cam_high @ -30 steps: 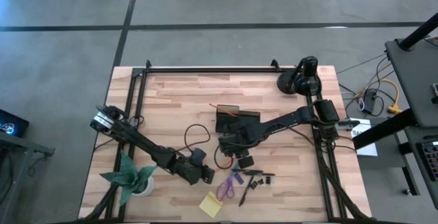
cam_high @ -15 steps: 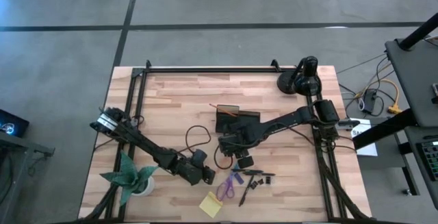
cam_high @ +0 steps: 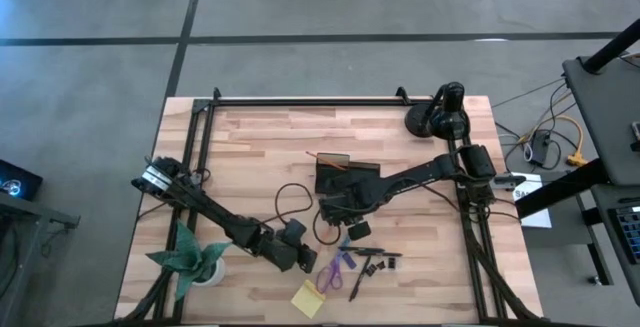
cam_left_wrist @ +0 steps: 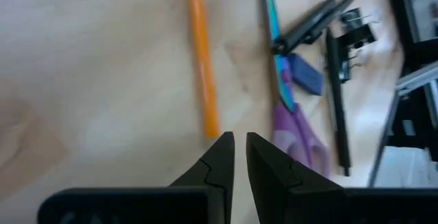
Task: Pick and place office supplies into organizer
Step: Put the yellow pencil into the black desk organizer
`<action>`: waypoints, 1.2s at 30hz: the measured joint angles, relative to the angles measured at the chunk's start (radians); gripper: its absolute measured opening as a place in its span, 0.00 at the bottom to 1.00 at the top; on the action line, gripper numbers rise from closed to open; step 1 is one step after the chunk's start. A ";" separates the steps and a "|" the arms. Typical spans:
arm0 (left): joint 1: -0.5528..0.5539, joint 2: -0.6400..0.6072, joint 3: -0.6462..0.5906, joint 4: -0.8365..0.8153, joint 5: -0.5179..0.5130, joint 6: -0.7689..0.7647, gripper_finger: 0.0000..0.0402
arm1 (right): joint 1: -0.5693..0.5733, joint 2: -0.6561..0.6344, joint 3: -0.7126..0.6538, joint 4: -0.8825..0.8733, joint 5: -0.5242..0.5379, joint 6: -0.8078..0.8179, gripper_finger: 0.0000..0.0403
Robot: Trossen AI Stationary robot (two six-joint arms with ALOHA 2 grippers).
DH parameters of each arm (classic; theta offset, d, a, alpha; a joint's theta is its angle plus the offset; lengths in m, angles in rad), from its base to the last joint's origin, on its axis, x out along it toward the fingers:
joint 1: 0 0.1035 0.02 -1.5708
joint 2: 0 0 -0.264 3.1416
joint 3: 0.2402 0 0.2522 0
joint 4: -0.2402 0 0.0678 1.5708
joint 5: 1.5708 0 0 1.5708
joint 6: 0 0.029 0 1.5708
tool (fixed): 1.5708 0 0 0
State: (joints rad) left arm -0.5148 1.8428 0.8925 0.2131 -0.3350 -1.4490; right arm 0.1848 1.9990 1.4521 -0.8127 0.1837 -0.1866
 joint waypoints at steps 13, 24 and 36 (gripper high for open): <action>0.005 0.034 0.000 0.025 -0.010 0.000 0.06 | 0.000 -0.001 0.000 0.003 -0.001 0.032 0.35; 0.005 0.064 0.026 0.050 -0.018 0.040 0.06 | 0.000 -0.001 0.000 0.008 -0.001 0.061 0.37; 0.011 0.042 0.064 0.048 -0.062 0.176 0.06 | 0.001 -0.003 0.000 0.006 -0.001 0.105 0.36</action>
State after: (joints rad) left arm -0.5037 1.8843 0.9569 0.2612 -0.3966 -1.2725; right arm 0.1856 1.9964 1.4521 -0.8064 0.1829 -0.0816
